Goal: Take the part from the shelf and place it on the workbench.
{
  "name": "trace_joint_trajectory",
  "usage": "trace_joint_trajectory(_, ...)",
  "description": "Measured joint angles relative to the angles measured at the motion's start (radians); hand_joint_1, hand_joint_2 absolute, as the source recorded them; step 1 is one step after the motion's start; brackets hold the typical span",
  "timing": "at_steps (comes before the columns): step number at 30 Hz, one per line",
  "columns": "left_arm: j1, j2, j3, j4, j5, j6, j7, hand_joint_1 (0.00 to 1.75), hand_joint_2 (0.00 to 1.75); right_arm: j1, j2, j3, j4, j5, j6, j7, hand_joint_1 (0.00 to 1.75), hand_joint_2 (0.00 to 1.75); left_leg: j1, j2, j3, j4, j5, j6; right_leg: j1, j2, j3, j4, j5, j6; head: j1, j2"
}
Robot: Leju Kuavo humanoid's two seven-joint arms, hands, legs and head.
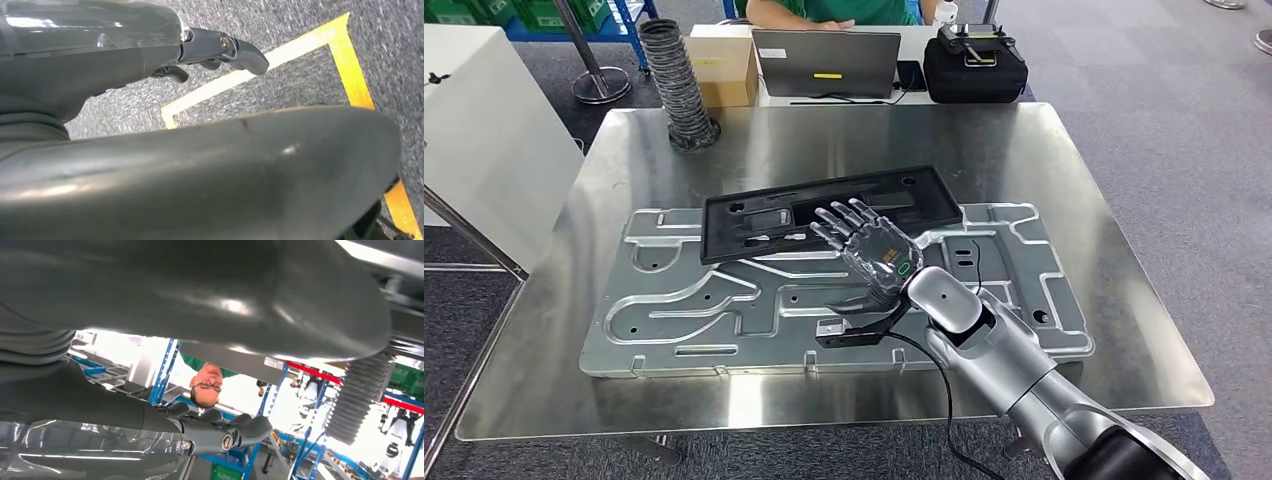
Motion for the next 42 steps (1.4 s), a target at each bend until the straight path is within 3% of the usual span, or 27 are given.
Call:
trace_joint_trajectory(2,-0.001,-0.001,0.000,0.000,0.000,0.000,-0.001,0.00,0.00,0.000,0.000,0.000,0.001,0.000,0.000,0.000,0.00,0.00,0.004,0.003,-0.015,-0.004,0.020,0.011,-0.004,0.003,-0.030,0.071,-0.067,0.010,0.000,0.000)
trace_joint_trajectory(4,-0.001,-0.001,0.000,0.000,0.000,-0.001,-0.001,0.00,0.00,0.001,0.000,0.000,0.003,0.000,0.000,0.000,0.00,0.00,0.003,0.004,-0.039,-0.003,0.036,0.015,-0.006,0.004,-0.072,0.202,-0.153,0.017,0.000,0.000)
trace_joint_trajectory(5,0.000,-0.001,0.000,0.000,0.000,-0.001,-0.001,0.00,0.00,0.002,0.000,0.001,0.004,0.000,0.000,0.000,0.00,0.00,0.003,0.004,-0.051,-0.002,0.044,0.014,-0.007,0.005,-0.082,0.252,-0.176,0.019,0.000,0.000)
trace_joint_trajectory(6,0.000,-0.001,0.000,0.000,0.000,-0.002,-0.001,0.00,0.00,0.003,0.000,0.001,0.005,0.000,0.000,0.000,0.00,0.00,0.003,0.004,-0.062,-0.001,0.051,0.014,-0.007,0.005,-0.075,0.271,-0.179,0.020,0.000,0.000)
trace_joint_trajectory(7,0.001,-0.001,0.000,0.000,0.000,-0.002,-0.001,0.00,0.00,0.003,0.000,0.002,0.005,0.000,0.000,0.000,0.00,0.00,0.003,0.004,-0.072,0.000,0.058,0.012,-0.007,0.005,-0.047,0.248,-0.165,0.019,0.000,0.000)
trace_joint_trajectory(10,0.001,-0.002,0.000,0.000,0.000,-0.002,-0.001,0.00,0.00,-0.002,0.000,0.002,0.005,0.000,0.000,0.000,0.00,0.00,0.002,0.002,-0.090,0.002,0.076,0.003,-0.002,0.005,0.098,0.047,-0.114,0.003,0.000,0.000)
trace_joint_trajectory(12,0.000,-0.002,0.000,0.000,0.000,-0.002,-0.001,0.00,0.00,-0.006,0.000,0.002,0.005,0.001,0.000,0.000,0.00,0.00,0.002,0.002,-0.093,0.000,0.087,-0.009,0.006,0.006,0.138,-0.022,-0.108,-0.010,0.000,0.000)
trace_joint_trajectory(15,0.001,-0.003,0.000,0.000,0.000,-0.002,-0.002,0.00,0.00,-0.008,0.000,0.002,0.006,0.002,0.000,0.000,0.00,0.00,0.003,0.002,-0.097,-0.001,0.092,-0.027,0.005,0.005,0.131,-0.038,-0.087,-0.030,0.000,0.000)
trace_joint_trajectory(17,0.002,-0.003,0.000,0.000,0.000,-0.002,-0.001,0.00,0.00,-0.009,0.000,0.002,0.006,0.003,0.001,-0.001,0.00,0.00,0.004,0.002,-0.121,0.056,0.033,-0.035,0.000,0.003,0.119,-0.048,-0.066,-0.043,0.000,0.000)
trace_joint_trajectory(19,0.003,-0.003,0.000,0.000,0.000,-0.002,-0.001,0.00,0.00,-0.009,0.001,0.003,0.007,0.003,0.002,-0.001,0.00,0.00,0.005,0.002,-0.160,0.182,-0.058,-0.040,0.003,0.002,0.098,-0.047,-0.050,-0.049,0.000,0.000)
trace_joint_trajectory(20,0.003,-0.003,0.000,0.000,-0.001,-0.002,-0.001,0.00,0.00,-0.008,0.001,0.003,0.008,0.003,0.002,-0.001,0.00,0.00,0.005,0.002,-0.174,0.239,-0.085,-0.042,0.004,0.001,0.086,-0.045,-0.042,-0.049,0.000,0.000)
trace_joint_trajectory(21,0.003,-0.003,0.000,0.000,-0.001,-0.002,-0.001,0.00,0.00,-0.007,0.001,0.003,0.010,0.003,0.003,-0.001,0.00,0.00,0.005,0.002,-0.174,0.270,-0.091,-0.043,0.005,0.001,0.074,-0.042,-0.035,-0.048,0.000,0.000)
trace_joint_trajectory(22,0.003,-0.003,0.000,0.000,-0.001,-0.001,-0.001,0.00,0.00,-0.006,0.001,0.003,0.011,0.003,0.003,-0.001,0.00,0.00,0.005,0.002,-0.156,0.263,-0.078,-0.044,0.005,0.001,0.062,-0.037,-0.029,-0.046,0.000,0.000)
trace_joint_trajectory(23,0.003,-0.003,0.000,0.000,-0.002,-0.001,-0.001,0.00,0.00,-0.006,0.001,0.003,0.012,0.003,0.003,-0.001,0.00,0.00,0.005,0.002,-0.118,0.219,-0.054,-0.042,0.005,0.001,0.051,-0.032,-0.025,-0.044,0.000,0.000)
trace_joint_trajectory(25,0.001,-0.003,0.000,0.000,-0.003,0.000,0.000,0.00,0.00,-0.006,0.001,0.003,0.013,0.003,0.002,-0.001,0.00,0.00,0.004,0.002,-0.024,0.081,-0.024,-0.035,0.005,0.001,0.033,-0.020,-0.017,-0.037,0.000,0.000)
trace_joint_trajectory(26,0.000,-0.003,0.000,0.000,-0.004,0.000,0.000,0.00,0.00,-0.006,0.000,0.003,0.013,0.003,0.002,-0.001,0.00,0.00,0.002,0.001,0.007,0.032,-0.020,-0.030,0.006,0.001,0.028,-0.016,-0.013,-0.032,0.000,0.000)
trace_joint_trajectory(27,0.000,-0.003,0.000,0.000,-0.004,0.000,0.000,0.00,0.00,-0.007,0.000,0.003,0.013,0.003,0.001,-0.001,0.00,0.00,0.000,0.001,0.021,0.005,-0.023,-0.025,0.007,0.001,0.024,-0.013,-0.009,-0.026,0.000,0.000)
trace_joint_trajectory(29,0.000,-0.003,0.000,0.000,-0.005,0.000,0.000,0.00,0.00,-0.006,0.000,0.003,0.013,0.003,0.001,-0.001,0.00,0.00,-0.002,0.000,0.016,-0.001,-0.014,-0.013,0.006,0.001,0.020,-0.014,0.002,-0.013,0.000,0.000)
trace_joint_trajectory(31,-0.001,-0.003,0.000,0.000,-0.005,0.000,0.000,0.00,0.00,-0.007,-0.001,0.003,0.014,0.003,0.001,0.000,0.00,0.00,0.001,0.002,0.005,-0.008,0.003,0.002,0.003,0.004,0.007,0.005,-0.018,-0.001,0.000,0.000)
trace_joint_trajectory(32,-0.002,-0.004,0.000,0.000,-0.005,0.000,0.000,0.00,0.00,-0.007,-0.002,0.002,0.014,0.003,0.001,0.000,0.00,0.00,0.003,0.004,-0.002,-0.011,0.013,0.008,0.002,0.006,-0.007,0.039,-0.050,0.004,0.000,0.000)
trace_joint_trajectory(34,-0.003,-0.003,0.000,0.000,-0.006,-0.001,0.000,0.00,0.00,-0.006,-0.003,0.002,0.015,0.003,0.001,0.000,0.00,0.00,0.002,0.006,-0.024,-0.012,0.029,0.015,-0.002,0.007,-0.050,0.159,-0.137,0.013,0.000,0.000)
trace_joint_trajectory(35,-0.003,-0.003,0.000,0.000,-0.006,-0.001,0.000,0.00,0.00,-0.004,-0.004,0.002,0.017,0.003,0.001,0.000,0.00,0.00,0.002,0.007,-0.035,-0.011,0.037,0.015,-0.003,0.007,-0.067,0.221,-0.167,0.015,0.000,0.000)
trace_joint_trajectory(36,-0.003,-0.003,0.000,0.000,-0.006,-0.001,0.000,0.00,0.00,-0.001,-0.004,0.002,0.018,0.003,0.001,0.000,0.00,0.00,0.002,0.007,-0.047,-0.010,0.046,0.015,-0.004,0.007,-0.073,0.260,-0.179,0.017,0.000,0.000)
trace_joint_trajectory(37,-0.002,-0.003,0.000,0.000,-0.006,-0.002,0.000,0.00,0.00,0.000,-0.004,0.003,0.019,0.003,0.001,0.000,0.00,0.00,0.001,0.006,-0.059,-0.009,0.053,0.014,-0.005,0.007,-0.060,0.264,-0.171,0.017,0.000,0.000)
trace_joint_trajectory(38,-0.002,-0.003,0.000,0.000,-0.006,-0.002,0.000,0.00,0.00,0.001,-0.004,0.003,0.019,0.003,0.001,0.000,0.00,0.00,0.001,0.006,-0.069,-0.007,0.061,0.012,-0.005,0.008,-0.026,0.228,-0.149,0.014,0.000,0.000)
trace_joint_trajectory(40,-0.003,-0.004,0.000,0.000,-0.006,-0.002,0.000,0.00,0.00,-0.003,-0.004,0.002,0.019,0.003,0.001,0.001,0.00,0.00,0.000,0.005,-0.084,-0.005,0.073,0.007,-0.002,0.008,0.077,0.084,-0.112,0.003,0.000,0.000)
trace_joint_trajectory(42,-0.003,-0.004,0.000,0.000,-0.006,-0.003,0.000,0.00,0.00,-0.007,-0.004,0.001,0.019,0.004,0.000,0.003,0.00,0.00,-0.001,0.005,-0.090,-0.006,0.085,-0.003,0.005,0.008,0.139,-0.017,-0.106,-0.009,0.000,0.000)
